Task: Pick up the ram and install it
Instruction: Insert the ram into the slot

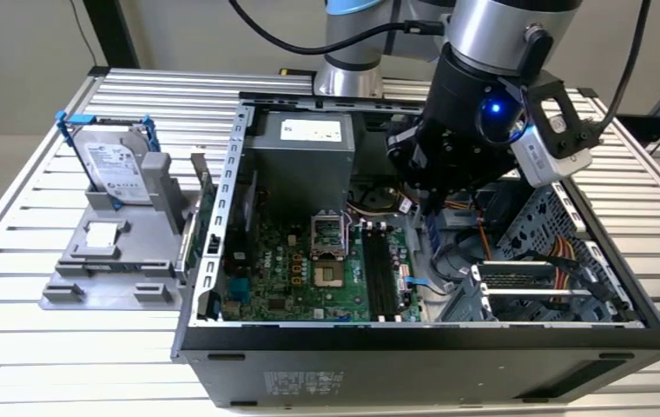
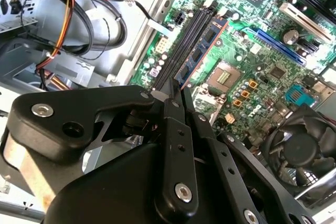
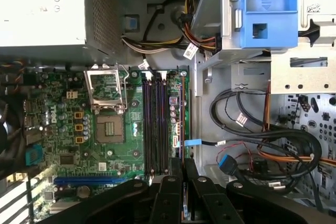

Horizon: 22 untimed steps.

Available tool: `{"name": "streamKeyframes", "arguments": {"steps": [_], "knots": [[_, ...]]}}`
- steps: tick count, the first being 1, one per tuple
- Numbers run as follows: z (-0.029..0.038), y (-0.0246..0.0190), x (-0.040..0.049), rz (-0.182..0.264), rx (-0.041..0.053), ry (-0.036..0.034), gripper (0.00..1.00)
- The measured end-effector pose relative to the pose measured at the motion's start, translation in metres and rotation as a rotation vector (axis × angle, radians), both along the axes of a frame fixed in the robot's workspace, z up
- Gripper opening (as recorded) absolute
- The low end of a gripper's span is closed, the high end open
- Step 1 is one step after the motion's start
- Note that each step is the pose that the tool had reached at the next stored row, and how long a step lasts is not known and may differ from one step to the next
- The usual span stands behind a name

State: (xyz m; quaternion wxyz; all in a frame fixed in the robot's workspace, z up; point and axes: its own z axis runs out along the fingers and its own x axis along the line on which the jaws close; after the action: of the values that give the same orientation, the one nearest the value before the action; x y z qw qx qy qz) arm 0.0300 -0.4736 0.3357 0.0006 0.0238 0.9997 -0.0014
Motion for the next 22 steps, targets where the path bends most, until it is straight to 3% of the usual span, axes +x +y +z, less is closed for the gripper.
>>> {"name": "streamKeyframes", "arguments": {"steps": [22], "knots": [[-0.0081,0.0,0.0,0.0,-0.0003,0.0,0.0]]}}
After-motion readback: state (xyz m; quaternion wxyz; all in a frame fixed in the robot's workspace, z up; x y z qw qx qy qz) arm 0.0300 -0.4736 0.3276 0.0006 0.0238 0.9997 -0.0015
